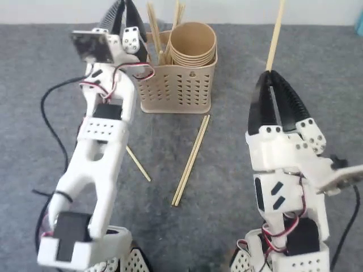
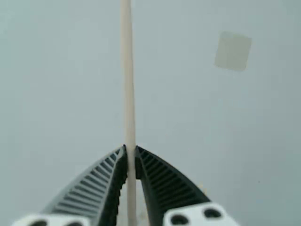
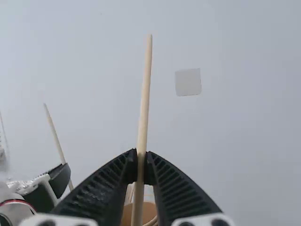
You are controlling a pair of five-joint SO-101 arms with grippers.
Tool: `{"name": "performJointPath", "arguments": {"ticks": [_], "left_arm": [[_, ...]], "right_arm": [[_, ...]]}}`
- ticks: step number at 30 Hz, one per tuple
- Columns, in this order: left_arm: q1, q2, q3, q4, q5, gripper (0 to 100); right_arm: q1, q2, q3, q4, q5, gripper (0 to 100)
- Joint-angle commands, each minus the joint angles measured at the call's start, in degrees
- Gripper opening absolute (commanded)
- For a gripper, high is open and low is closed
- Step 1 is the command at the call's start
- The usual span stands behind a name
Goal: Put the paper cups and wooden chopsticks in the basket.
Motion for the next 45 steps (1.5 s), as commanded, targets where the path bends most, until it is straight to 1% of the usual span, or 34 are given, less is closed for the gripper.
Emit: {"name": "performJointPath", "arguments": {"ticks": [1,5,7,10,13,17,21,23,25,27,29,31,33,35,39,41,45], "left_arm": [[0.0,0.0,-2.8,2.2,-0.4,7],[-0.4,-3.2,-0.8,10.5,-0.1,22],[-0.5,-5.8,1.3,14.2,-0.1,27],[-1.6,-12.0,5.4,18.1,-0.3,27],[-2.7,-20.1,9.7,22.9,-0.3,27],[-8.9,-34.1,14.2,36.2,-0.3,27],[-18.4,-45.5,18.7,51.5,0.0,27],[-22.0,-49.0,23.3,54.8,0.1,27],[-24.5,-50.5,29.6,54.4,1.1,27],[-26.9,-50.7,36.0,50.5,4.0,27],[-28.7,-50.6,41.9,45.3,6.0,27],[-28.9,-50.6,45.8,42.3,6.4,27],[-28.5,-50.6,48.0,41.7,6.6,27],[-26.5,-50.6,49.8,40.4,6.6,27],[-23.6,-50.6,54.2,34.1,6.2,27],[-23.5,-50.6,54.5,33.8,5.8,27],[-23.2,-50.6,54.6,33.6,2.8,27]], "right_arm": [[0.4,-0.8,-0.4,-1.5,0.8,0.8],[0.4,1.0,-0.4,-1.5,0.6,0.8],[0.4,2.2,-0.4,-1.6,0.5,0.8],[0.3,3.8,-0.4,-1.7,0.4,0.8],[0.2,6.0,-0.4,-4.5,0.4,0.8],[0.1,10.7,-0.4,-10.2,0.4,0.8],[-1.4,16.1,-0.4,-15.1,0.7,0.8],[-3.1,19.3,-0.4,-17.8,0.8,0.8],[-5.1,22.6,-0.5,-21.9,0.8,0.8],[-7.4,26.4,-0.9,-27.6,1.2,0.8],[-9.6,30.5,-2.0,-33.2,4.9,0.8],[-11.7,34.9,-3.7,-37.2,9.7,0.8],[-13.1,39.4,-5.6,-40.2,13.2,0.8],[-13.7,44.0,-8.0,-43.2,14.9,0.8],[-13.7,53.5,-14.7,-48.3,15.6,0.8],[-13.7,58.9,-20.0,-48.7,15.6,0.9],[-14.8,70.2,-33.9,-48.6,15.6,0.9]]}}
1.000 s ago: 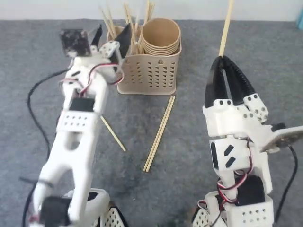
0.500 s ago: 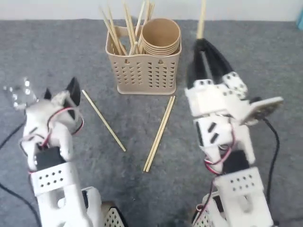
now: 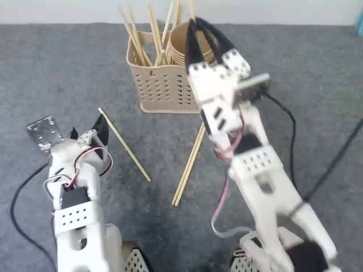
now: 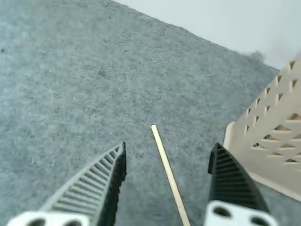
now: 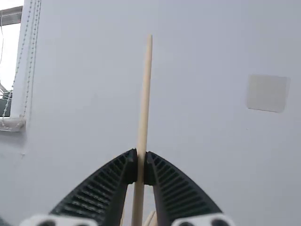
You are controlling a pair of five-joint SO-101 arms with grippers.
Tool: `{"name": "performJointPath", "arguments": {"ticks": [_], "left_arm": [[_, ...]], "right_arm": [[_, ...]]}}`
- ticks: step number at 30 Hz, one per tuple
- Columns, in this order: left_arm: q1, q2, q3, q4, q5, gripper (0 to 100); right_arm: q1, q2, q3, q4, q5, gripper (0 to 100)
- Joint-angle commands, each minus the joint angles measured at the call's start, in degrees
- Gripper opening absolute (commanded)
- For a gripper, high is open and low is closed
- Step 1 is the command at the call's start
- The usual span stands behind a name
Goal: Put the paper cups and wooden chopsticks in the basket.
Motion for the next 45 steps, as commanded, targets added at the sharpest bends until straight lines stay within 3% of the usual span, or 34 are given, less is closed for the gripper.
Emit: {"name": "performJointPath", "arguments": {"ticks": [1,9,14,18,23,33,39,45], "left_arm": [[1.1,-1.7,-0.1,-1.8,-2.2,27],[3.3,-1.7,2.2,-6.9,-2.5,27],[3.3,-1.7,2.2,-6.9,-2.5,27],[3.3,-1.7,2.2,-6.9,-2.5,27],[3.3,-1.7,2.2,-6.9,-2.5,27],[3.2,-1.7,2.2,-6.9,-2.5,27],[3.2,-1.7,2.2,-6.9,-2.5,27],[3.2,-1.7,2.3,-6.9,-2.6,27]], "right_arm": [[-2.3,8.5,-15.8,-1.4,0.9,0.9],[-7.4,32.5,-45.3,-1.4,1.0,0.9],[-8.2,42.8,-54.9,-1.4,1.0,0.9],[-8.1,46.0,-55.9,-1.5,1.1,0.9],[-8.2,48.3,-56.0,-1.7,8.3,0.9],[-8.0,48.6,-56.0,0.2,8.7,1.1],[-8.1,47.2,-57.4,5.8,8.4,14.2],[-8.0,42.6,-57.5,6.0,8.6,6.8]]}}
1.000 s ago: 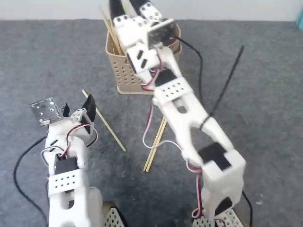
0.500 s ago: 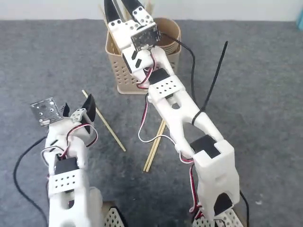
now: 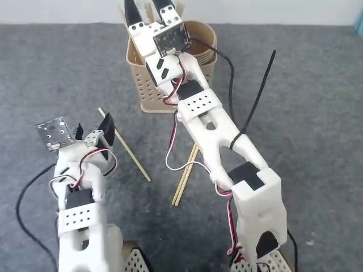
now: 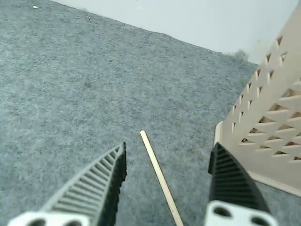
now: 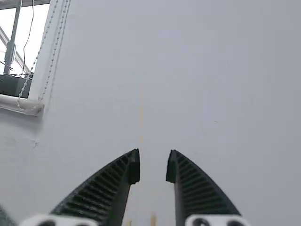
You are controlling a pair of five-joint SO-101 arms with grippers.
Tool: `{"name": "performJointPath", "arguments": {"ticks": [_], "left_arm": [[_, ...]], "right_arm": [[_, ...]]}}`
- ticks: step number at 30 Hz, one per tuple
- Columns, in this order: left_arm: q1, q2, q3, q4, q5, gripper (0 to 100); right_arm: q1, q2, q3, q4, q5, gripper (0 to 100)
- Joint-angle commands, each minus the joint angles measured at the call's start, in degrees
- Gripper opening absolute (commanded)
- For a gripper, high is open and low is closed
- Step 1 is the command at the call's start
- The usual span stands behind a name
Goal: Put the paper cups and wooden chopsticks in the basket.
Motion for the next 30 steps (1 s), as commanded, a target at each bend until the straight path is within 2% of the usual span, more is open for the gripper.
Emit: {"name": "performJointPath", "arguments": {"ticks": [1,6,8,11,14,19,26,30], "left_arm": [[0.4,-1.7,-0.2,-1.5,-1.0,27],[0.5,-1.7,-0.2,-1.5,-2.2,27],[0.5,-1.7,-0.2,-1.5,-2.2,27],[0.5,-1.7,-0.2,-1.4,-2.1,27],[0.4,-1.7,-0.4,-1.2,-2.0,27],[0.4,-1.7,-2.4,3.7,-2.0,27],[0.6,-0.2,-2.9,4.4,-2.0,27],[0.6,10.1,-9.1,6.2,-2.0,27]], "right_arm": [[-0.1,-7.1,-2.4,0.7,0.8,5.6],[0.5,-15.7,4.3,0.9,0.9,0.7],[0.4,-21.7,9.8,5.0,0.6,0.9],[0.0,-31.7,17.4,14.7,-1.3,1.2],[0.4,-41.2,22.6,24.7,-9.1,1.2],[1.6,-53.1,23.3,47.0,-19.8,1.3],[1.6,-63.8,23.3,73.3,-20.3,1.3],[2.2,-67.6,23.3,85.5,-21.1,0.9]]}}
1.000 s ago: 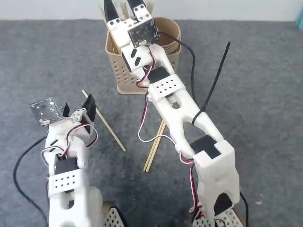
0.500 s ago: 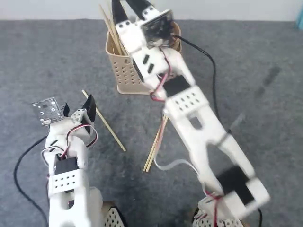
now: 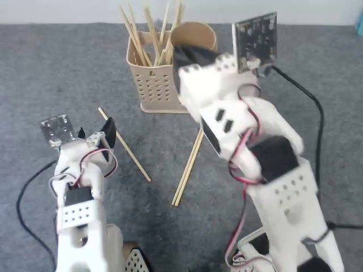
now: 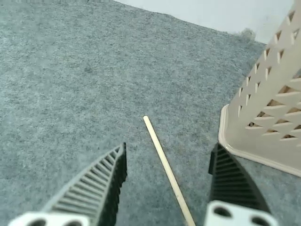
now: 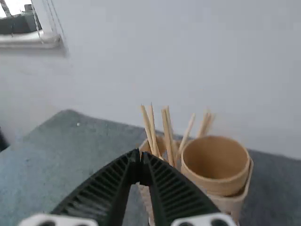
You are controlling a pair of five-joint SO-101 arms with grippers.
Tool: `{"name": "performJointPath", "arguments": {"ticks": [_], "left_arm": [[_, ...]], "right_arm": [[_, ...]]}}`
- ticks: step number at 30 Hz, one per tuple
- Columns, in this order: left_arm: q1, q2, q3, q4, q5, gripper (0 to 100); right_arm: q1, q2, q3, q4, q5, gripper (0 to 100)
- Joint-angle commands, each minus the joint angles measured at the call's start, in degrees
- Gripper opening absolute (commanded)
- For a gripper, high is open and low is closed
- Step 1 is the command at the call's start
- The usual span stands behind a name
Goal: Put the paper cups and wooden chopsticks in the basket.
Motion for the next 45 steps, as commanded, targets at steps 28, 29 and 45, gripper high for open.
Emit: {"name": "performJointPath", "arguments": {"ticks": [28,29,45], "left_arm": [[3.3,67.3,-59.0,28.7,-0.2,19],[3.3,68.6,-60.6,29.9,-0.2,20],[5.4,78.9,-72.5,38.7,-0.4,4]], "right_arm": [[12.0,14.8,33.4,9.5,-17.2,0.9],[11.6,15.8,33.5,9.3,-17.3,0.9],[10.8,24.0,33.5,8.8,-17.1,0.9]]}}
